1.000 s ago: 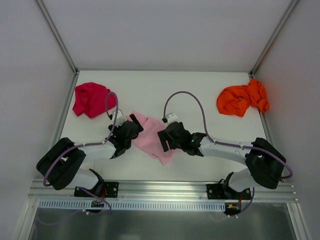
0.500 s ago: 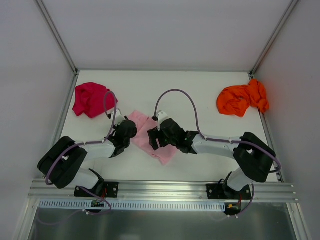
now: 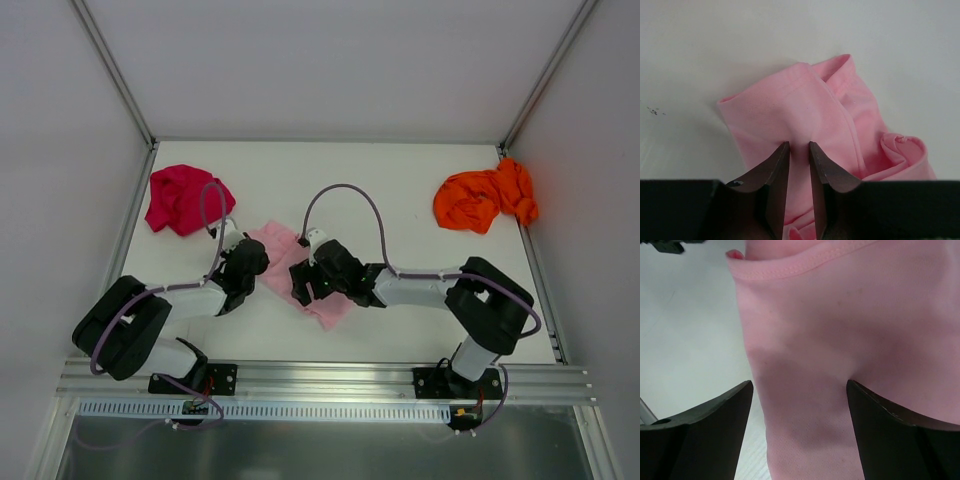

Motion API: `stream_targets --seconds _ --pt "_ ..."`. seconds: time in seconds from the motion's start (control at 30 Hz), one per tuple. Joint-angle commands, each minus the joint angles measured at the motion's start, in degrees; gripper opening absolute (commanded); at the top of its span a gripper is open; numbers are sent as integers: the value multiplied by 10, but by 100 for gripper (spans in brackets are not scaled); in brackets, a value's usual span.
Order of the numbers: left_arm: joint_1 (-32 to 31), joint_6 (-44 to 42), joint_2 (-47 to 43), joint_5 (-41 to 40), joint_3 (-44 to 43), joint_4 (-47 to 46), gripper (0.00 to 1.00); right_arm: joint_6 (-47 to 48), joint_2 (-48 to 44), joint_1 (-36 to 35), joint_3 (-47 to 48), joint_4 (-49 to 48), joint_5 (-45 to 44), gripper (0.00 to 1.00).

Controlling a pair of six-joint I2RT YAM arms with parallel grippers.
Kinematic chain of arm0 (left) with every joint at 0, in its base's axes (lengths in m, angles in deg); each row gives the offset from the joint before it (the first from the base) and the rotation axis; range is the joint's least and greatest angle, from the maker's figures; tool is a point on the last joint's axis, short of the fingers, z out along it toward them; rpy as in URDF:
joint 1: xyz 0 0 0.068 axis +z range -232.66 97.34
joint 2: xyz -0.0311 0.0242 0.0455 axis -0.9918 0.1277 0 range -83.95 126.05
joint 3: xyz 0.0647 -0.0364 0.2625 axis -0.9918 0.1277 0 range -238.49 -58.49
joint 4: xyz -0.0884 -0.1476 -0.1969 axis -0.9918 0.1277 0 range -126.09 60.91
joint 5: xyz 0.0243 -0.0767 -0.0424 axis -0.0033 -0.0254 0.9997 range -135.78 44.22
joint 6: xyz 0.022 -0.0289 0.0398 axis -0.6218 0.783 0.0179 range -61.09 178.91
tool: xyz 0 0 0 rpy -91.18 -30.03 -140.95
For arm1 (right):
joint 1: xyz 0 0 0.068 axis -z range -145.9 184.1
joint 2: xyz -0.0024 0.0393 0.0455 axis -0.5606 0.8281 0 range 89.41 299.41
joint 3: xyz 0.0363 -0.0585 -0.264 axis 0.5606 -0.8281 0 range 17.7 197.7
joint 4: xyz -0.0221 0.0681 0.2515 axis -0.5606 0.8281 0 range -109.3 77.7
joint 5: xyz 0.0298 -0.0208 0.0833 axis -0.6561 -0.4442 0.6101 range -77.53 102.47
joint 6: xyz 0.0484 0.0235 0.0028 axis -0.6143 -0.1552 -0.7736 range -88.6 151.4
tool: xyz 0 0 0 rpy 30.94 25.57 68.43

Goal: Fold and stack the t-shirts
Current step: Grab one side of the 2/3 rectangular tshirt with left arm

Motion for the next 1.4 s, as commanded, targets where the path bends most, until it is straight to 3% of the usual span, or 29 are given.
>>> stream_targets --seconds 0.0,0.17,0.2,0.23,0.3,0.47,0.67,0.73,0.77,0.87,0.97,1.1,1.17,1.23,1.37 --pt "13 -12 -29 -2 8 -14 23 -28 32 -6 -9 -16 3 81" --pt "16 -17 -46 2 9 -10 21 -29 85 -13 14 29 -62 75" --pt "17 -17 -47 1 9 -9 21 -29 91 -15 20 34 -69 69" --pt "19 -17 -49 1 9 -7 21 -28 93 -20 21 45 -75 50" --pt "22 -19 -53 2 9 -5 20 -31 91 -21 18 49 -83 35" --pt "39 -21 -56 7 9 -2 20 -47 68 -26 13 98 -130 34" --pt "48 -22 -46 9 7 -2 18 -85 10 -61 31 225 -270 36" --pt "52 -19 -42 13 5 -3 17 -107 -5 -78 31 263 -315 32" --pt "55 -18 -36 15 2 -4 16 -116 -17 -83 35 279 -357 23" --pt "57 -15 -21 23 -7 -2 13 -157 -30 -112 42 344 -426 10" --pt "57 -16 -10 37 -8 -16 11 -158 -34 -125 35 347 -439 1" --pt "57 -46 -4 91 -2 -75 11 -140 -5 -126 42 320 -428 1" --pt "56 -59 -12 110 3 -96 21 -129 7 -126 46 300 -413 1" --pt "56 -66 -21 114 14 -110 50 -124 21 -126 47 291 -407 1" --pt "56 -84 -49 134 21 -120 56 -121 28 -126 51 285 -404 1"
